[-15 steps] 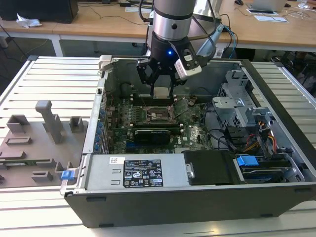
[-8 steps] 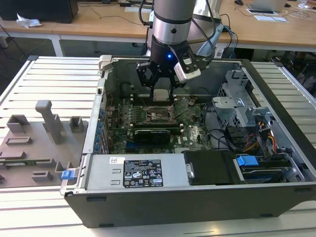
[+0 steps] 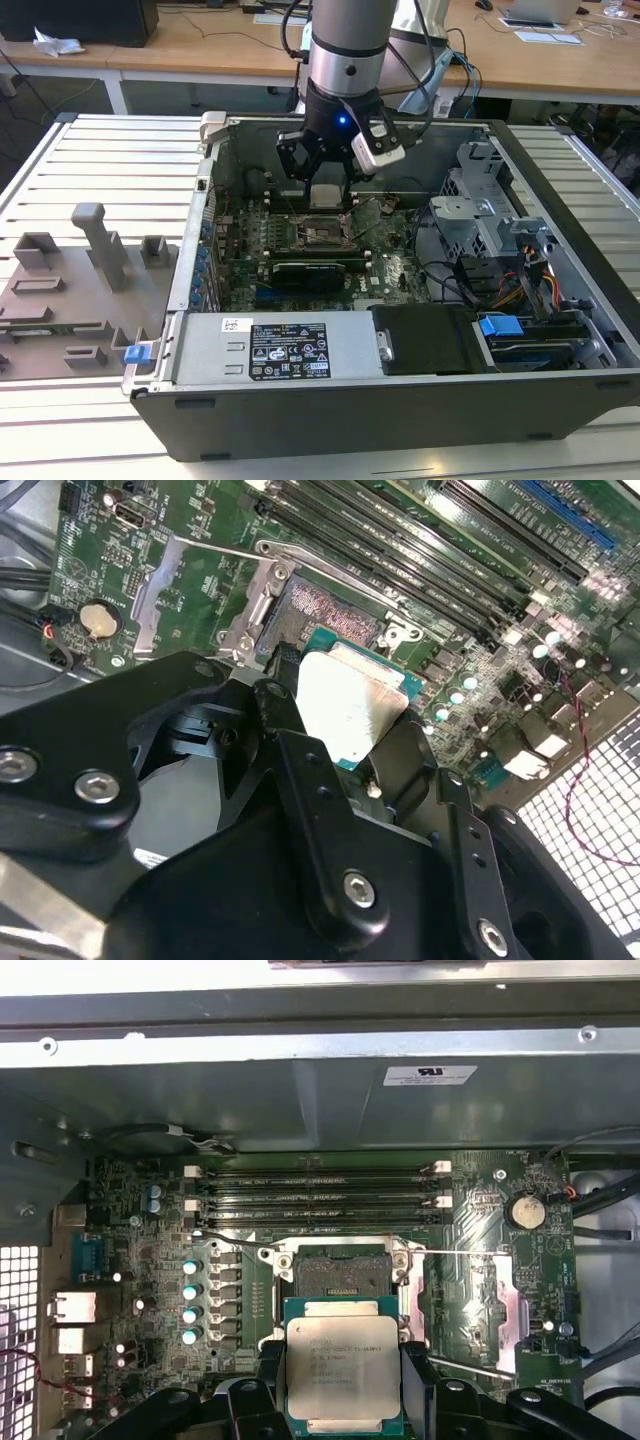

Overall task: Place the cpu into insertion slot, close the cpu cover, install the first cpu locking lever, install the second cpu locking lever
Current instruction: 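Place the cpu into insertion slot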

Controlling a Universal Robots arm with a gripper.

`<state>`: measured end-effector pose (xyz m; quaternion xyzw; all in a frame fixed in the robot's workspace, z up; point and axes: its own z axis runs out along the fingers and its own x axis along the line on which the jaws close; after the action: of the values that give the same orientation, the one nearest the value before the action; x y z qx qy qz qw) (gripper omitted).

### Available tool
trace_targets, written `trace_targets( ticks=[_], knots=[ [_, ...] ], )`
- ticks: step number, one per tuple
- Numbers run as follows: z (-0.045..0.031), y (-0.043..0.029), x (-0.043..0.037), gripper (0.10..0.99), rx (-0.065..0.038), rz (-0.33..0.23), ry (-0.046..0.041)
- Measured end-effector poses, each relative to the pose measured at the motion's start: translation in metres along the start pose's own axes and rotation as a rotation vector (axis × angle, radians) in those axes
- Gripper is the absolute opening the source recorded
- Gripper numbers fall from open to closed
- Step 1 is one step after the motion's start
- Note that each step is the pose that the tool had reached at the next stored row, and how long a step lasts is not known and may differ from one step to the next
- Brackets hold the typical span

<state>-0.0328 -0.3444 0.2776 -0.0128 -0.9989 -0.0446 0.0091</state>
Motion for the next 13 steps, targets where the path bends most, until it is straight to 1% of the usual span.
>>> trace_targets(
  ticks=[4,7,13],
  knots=[
    [0.0066,-0.0006,-0.0001,0.541,0.000,0.000,0.0000],
    [0.0086,-0.0008,-0.0002,0.541,0.000,0.000,0.0001],
    [0.0089,-0.0008,-0.0002,0.541,0.000,0.000,0.0000]
  ],
)
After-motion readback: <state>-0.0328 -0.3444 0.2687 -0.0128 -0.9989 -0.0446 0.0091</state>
